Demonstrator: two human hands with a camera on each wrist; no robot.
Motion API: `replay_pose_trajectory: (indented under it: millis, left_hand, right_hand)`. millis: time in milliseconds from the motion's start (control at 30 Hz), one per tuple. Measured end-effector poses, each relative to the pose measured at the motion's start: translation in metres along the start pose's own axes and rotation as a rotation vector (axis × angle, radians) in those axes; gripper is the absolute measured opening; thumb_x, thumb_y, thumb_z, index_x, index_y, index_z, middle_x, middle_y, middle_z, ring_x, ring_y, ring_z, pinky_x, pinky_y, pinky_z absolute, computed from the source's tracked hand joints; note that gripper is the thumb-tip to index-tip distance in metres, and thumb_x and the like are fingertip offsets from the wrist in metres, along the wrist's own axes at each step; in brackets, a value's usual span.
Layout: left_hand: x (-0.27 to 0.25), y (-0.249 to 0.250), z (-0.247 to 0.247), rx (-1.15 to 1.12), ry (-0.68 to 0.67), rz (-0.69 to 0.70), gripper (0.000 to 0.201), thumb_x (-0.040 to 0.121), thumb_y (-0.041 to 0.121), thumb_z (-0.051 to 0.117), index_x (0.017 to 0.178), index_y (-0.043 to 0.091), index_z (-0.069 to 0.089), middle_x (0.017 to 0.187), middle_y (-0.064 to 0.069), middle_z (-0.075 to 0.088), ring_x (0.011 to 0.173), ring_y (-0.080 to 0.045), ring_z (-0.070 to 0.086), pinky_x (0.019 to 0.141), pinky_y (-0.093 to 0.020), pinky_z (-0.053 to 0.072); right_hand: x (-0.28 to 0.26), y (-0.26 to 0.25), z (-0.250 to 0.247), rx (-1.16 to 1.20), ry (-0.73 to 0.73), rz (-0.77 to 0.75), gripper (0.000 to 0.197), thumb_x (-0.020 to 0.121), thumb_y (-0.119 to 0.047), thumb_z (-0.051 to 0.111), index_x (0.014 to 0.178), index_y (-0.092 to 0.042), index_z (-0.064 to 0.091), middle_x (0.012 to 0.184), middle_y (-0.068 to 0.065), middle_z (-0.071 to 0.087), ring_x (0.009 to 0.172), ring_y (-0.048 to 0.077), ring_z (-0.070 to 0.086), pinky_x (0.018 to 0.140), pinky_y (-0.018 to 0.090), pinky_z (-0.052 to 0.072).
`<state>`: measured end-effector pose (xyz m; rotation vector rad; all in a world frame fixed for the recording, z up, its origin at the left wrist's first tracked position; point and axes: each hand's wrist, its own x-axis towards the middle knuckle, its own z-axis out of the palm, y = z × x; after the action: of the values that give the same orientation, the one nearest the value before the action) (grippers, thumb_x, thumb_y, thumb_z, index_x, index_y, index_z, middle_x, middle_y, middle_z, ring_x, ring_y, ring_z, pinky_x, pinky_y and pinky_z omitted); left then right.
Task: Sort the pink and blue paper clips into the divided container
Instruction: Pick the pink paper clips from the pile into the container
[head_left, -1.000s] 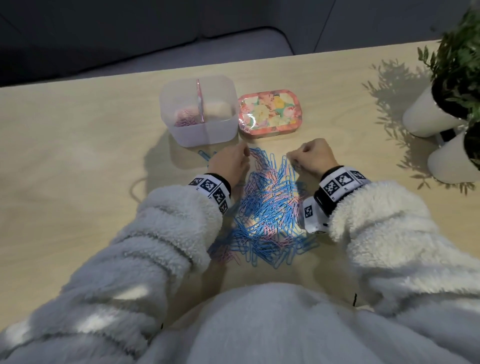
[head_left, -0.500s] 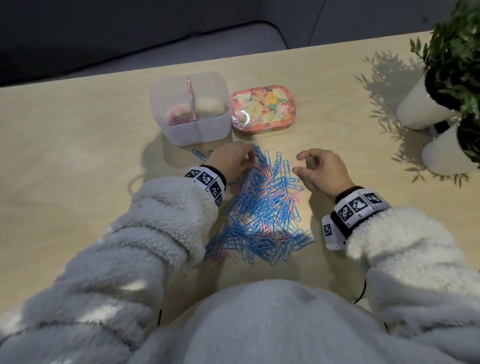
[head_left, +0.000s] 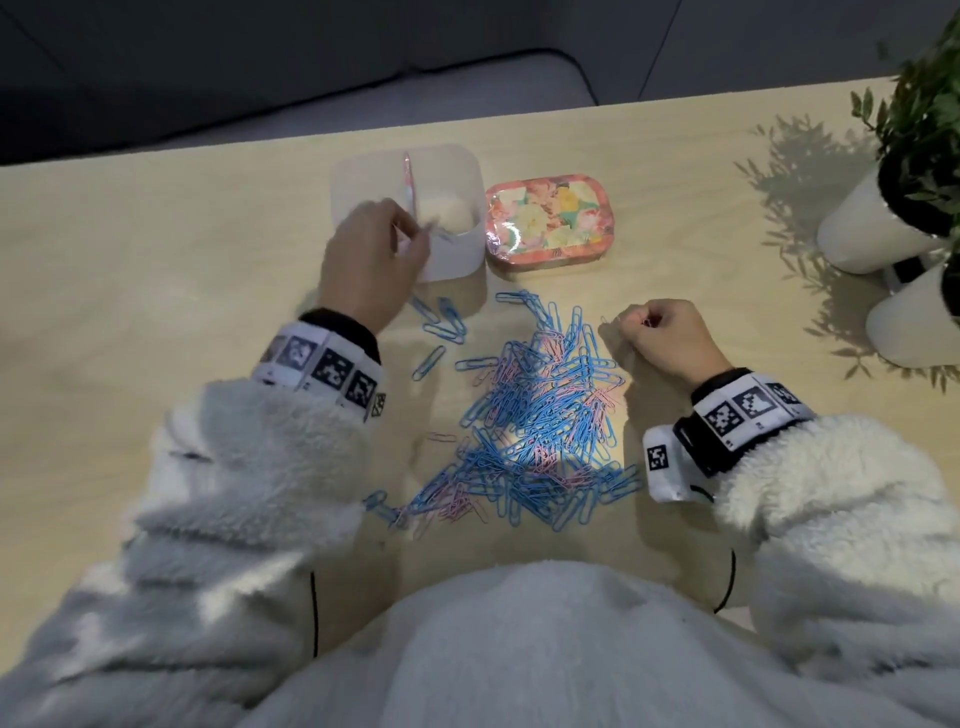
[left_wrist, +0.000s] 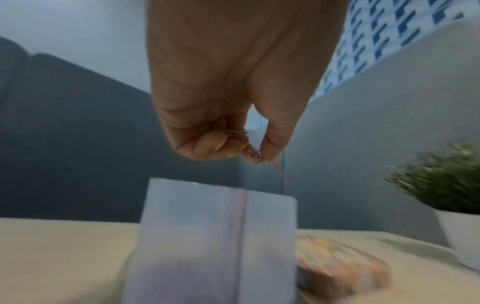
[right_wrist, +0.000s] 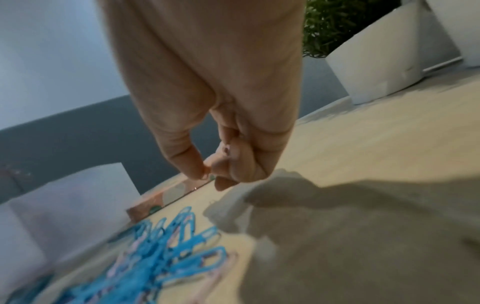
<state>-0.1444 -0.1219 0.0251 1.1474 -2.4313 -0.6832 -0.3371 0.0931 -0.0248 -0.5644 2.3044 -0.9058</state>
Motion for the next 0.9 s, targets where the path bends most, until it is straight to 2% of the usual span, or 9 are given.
replay_pose_trajectory:
  millis: [100,233,367,500,567,633,733,833,900]
  left_hand:
    - [0.026,-0.010,-0.016,0.079,0.022,-0.106,0.021,0.087,0.023,0.051,0.093,0.006,0.062,0.096,-0.015,0.063,0.096,-0.030,0.055,0.076,-0.032,0.040]
    - [0.054,-0.017,-0.018,0.179,-0.024,-0.236,0.024,0.085,0.015,0.045,0.094,0.000,0.061,0.101,-0.021,0.063,0.099,-0.036,0.058,0.079,-0.036,0.045]
    - [0.065,-0.017,-0.018,0.134,-0.178,-0.288,0.024,0.084,0.019,0.056,0.103,0.006,0.062,0.109,-0.016,0.063,0.105,-0.033,0.058,0.083,-0.032,0.045]
    - [0.055,-0.023,-0.020,-0.072,-0.118,-0.295,0.035,0.089,0.006,0.036,0.114,0.007,0.060,0.124,-0.016,0.058,0.116,-0.031,0.052,0.100,-0.032,0.043]
    - [0.044,-0.024,-0.023,-0.186,-0.047,-0.264,0.040,0.086,0.000,0.030,0.110,0.005,0.061,0.121,-0.016,0.059,0.115,-0.029,0.052,0.101,-0.036,0.044]
    - [0.028,-0.023,-0.027,-0.239,0.042,-0.212,0.040,0.082,-0.004,0.029,0.102,0.005,0.064,0.111,-0.016,0.062,0.106,-0.028,0.056,0.092,-0.036,0.048]
    - [-0.012,-0.021,-0.024,-0.230,0.106,-0.142,0.035,0.077,-0.004,0.032,0.089,0.005,0.063,0.093,-0.016,0.063,0.090,-0.026,0.056,0.081,-0.031,0.043]
    - [-0.057,-0.023,-0.013,-0.234,-0.018,-0.139,0.028,0.080,-0.006,0.035,0.084,0.006,0.060,0.085,-0.004,0.054,0.083,-0.019,0.050,0.077,-0.028,0.039]
    - [-0.079,-0.030,-0.002,-0.226,-0.152,-0.154,0.028,0.082,-0.008,0.036,0.084,0.005,0.060,0.084,-0.002,0.054,0.084,-0.019,0.052,0.080,-0.031,0.043]
  right_hand:
    - [0.002,-0.010,-0.001,0.204,-0.002,0.038,0.027,0.084,0.003,0.055,0.063,-0.014,0.054,0.055,0.003,0.052,0.029,-0.002,0.044,0.034,0.008,0.034]
    - [0.008,-0.032,0.000,0.375,-0.045,0.050,0.020,0.085,0.005,0.051,0.079,-0.011,0.063,0.044,-0.008,0.058,0.034,-0.001,0.046,0.037,0.015,0.035]
    - [0.008,-0.079,0.007,0.544,-0.209,0.057,0.024,0.086,0.008,0.042,0.076,-0.004,0.059,0.058,0.004,0.057,0.043,0.009,0.048,0.039,0.018,0.038]
    - [0.015,-0.142,0.035,0.693,-0.430,0.049,0.025,0.085,0.004,0.038,0.065,-0.008,0.046,0.060,0.008,0.042,0.044,0.016,0.043,0.040,0.021,0.037]
    - [0.021,-0.170,0.055,0.770,-0.484,0.061,0.027,0.086,0.004,0.034,0.063,-0.009,0.042,0.061,0.007,0.035,0.051,0.016,0.036,0.047,0.021,0.039]
    - [0.023,-0.195,0.079,0.798,-0.511,0.049,0.032,0.085,0.006,0.024,0.059,-0.009,0.036,0.059,0.007,0.027,0.051,0.016,0.027,0.052,0.023,0.030]
    - [0.022,-0.218,0.107,0.689,-0.467,0.041,0.028,0.085,0.005,0.026,0.062,-0.008,0.037,0.064,0.010,0.032,0.054,0.018,0.029,0.056,0.026,0.022]
    - [0.022,-0.215,0.115,0.539,-0.436,-0.007,0.028,0.088,0.004,0.034,0.064,-0.011,0.036,0.062,0.006,0.033,0.047,0.016,0.037,0.044,0.022,0.030]
    - [0.020,-0.207,0.104,0.522,-0.436,-0.054,0.029,0.091,-0.001,0.039,0.066,-0.016,0.042,0.066,0.002,0.042,0.053,0.012,0.044,0.041,0.020,0.039]
